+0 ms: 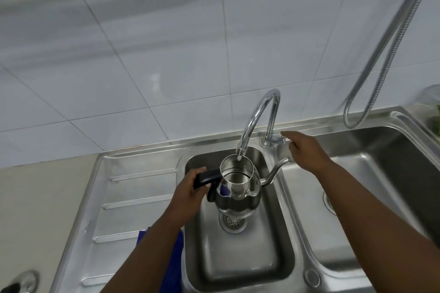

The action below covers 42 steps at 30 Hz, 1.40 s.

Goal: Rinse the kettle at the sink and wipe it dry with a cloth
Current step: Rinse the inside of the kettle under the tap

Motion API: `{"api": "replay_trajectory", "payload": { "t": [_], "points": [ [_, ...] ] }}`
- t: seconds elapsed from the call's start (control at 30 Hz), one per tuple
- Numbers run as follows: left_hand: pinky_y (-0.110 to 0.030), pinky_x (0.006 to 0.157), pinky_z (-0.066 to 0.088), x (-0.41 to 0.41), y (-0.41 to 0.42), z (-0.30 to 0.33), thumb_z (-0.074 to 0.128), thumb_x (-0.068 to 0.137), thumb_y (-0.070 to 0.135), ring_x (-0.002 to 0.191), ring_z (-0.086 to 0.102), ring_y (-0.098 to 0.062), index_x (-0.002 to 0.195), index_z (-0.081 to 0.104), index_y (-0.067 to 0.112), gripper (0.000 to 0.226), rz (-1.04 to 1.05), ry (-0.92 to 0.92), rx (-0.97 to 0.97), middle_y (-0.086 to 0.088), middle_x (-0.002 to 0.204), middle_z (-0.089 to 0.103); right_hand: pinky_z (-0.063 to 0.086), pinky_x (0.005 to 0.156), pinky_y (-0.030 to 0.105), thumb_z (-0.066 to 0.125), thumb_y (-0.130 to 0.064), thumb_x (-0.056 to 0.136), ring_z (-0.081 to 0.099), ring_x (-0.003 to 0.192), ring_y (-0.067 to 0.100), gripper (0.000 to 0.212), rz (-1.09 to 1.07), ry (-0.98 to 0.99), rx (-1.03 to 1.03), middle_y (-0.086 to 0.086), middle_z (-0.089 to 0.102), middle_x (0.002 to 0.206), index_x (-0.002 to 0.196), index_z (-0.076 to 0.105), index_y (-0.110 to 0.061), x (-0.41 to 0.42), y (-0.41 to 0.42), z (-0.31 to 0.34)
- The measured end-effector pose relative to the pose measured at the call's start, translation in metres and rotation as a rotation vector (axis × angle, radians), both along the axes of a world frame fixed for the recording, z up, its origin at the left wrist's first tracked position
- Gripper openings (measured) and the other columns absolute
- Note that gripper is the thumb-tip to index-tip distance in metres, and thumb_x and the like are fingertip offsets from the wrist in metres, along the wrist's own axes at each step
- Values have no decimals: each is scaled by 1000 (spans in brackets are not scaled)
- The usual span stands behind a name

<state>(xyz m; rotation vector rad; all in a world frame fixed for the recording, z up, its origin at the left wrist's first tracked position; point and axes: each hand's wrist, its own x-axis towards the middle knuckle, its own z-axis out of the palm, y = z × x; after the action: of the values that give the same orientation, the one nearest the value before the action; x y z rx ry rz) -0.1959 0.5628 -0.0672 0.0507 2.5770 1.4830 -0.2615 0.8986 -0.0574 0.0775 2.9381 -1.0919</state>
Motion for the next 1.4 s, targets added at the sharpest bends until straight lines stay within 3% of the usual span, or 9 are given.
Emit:
{"api": "replay_trajectory", "payload": {
  "t": [0.07, 0.2, 0.3, 0.37, 0.4, 0.47, 0.6, 0.97, 1.4],
  "points": [
    [-19, 91, 45, -4, 1, -2, 61, 90, 7, 109, 58, -12, 130, 50, 18, 43, 2, -3, -8, -2, 120, 60, 33, 110, 25, 49, 9, 91, 54, 132, 29, 46, 38, 6, -12, 15, 58, 141, 134, 59, -5, 10, 3, -4],
    [-12, 85, 43, -10, 2, -5, 61, 91, 7, 108, 58, -7, 129, 51, 20, 42, -3, -11, 9, 0, 119, 61, 32, 114, 30, 58, 7, 89, 48, 137, 27, 51, 10, 81, -16, 13, 54, 145, 138, 55, -7, 30, 3, -11],
    [-10, 83, 42, -13, 1, -8, 61, 91, 9, 107, 57, -4, 129, 50, 23, 41, -4, -19, 4, 4, 117, 60, 42, 98, 19, 64, 7, 83, 65, 112, 30, 41, -150, 266, -59, 11, 69, 121, 121, 68, -9, 46, -10, -19],
    [-7, 79, 43, -15, 1, -10, 60, 91, 8, 104, 57, 1, 127, 51, 25, 41, 11, -32, 13, 8, 115, 60, 45, 88, 9, 65, -1, 86, 70, 100, 21, 35, -211, 218, -283, -6, 73, 103, 106, 74, -28, 56, -23, -22],
    [-4, 77, 44, -16, 1, -10, 60, 91, 7, 102, 57, 4, 126, 51, 27, 41, 16, -38, 18, 11, 113, 60, 48, 91, 11, 65, -7, 89, 70, 99, 16, 35, -218, 138, -397, -13, 74, 99, 99, 74, -39, 59, -29, -24],
    [0, 74, 43, -18, 1, -12, 59, 91, 6, 98, 57, 12, 123, 52, 29, 40, 24, -46, 27, 16, 111, 59, 53, 99, 33, 61, -14, 94, 71, 101, 12, 34, -203, 27, -553, -13, 76, 100, 93, 74, -46, 62, -39, -30],
    [1, 73, 43, -22, 0, -13, 59, 91, 6, 97, 55, 19, 121, 52, 30, 39, 37, -51, 41, 16, 110, 59, 55, 98, 49, 57, -16, 97, 73, 98, 9, 34, -198, 21, -650, -10, 77, 100, 92, 74, -45, 61, -45, -32],
    [-2, 74, 43, -29, -1, -14, 59, 91, 7, 97, 56, 18, 118, 52, 34, 39, 46, -44, 52, 17, 110, 60, 55, 97, 52, 55, -14, 98, 73, 98, 15, 21, -213, 6, -680, 6, 76, 105, 105, 73, -22, 50, -46, -36],
    [-6, 76, 44, -29, -2, -15, 60, 91, 9, 100, 54, 18, 114, 51, 42, 41, 34, -44, 51, 20, 110, 59, 56, 96, 51, 55, -15, 98, 73, 98, 16, 21, -208, 3, -673, 5, 77, 104, 105, 73, -22, 49, -45, -38]
  ]
}}
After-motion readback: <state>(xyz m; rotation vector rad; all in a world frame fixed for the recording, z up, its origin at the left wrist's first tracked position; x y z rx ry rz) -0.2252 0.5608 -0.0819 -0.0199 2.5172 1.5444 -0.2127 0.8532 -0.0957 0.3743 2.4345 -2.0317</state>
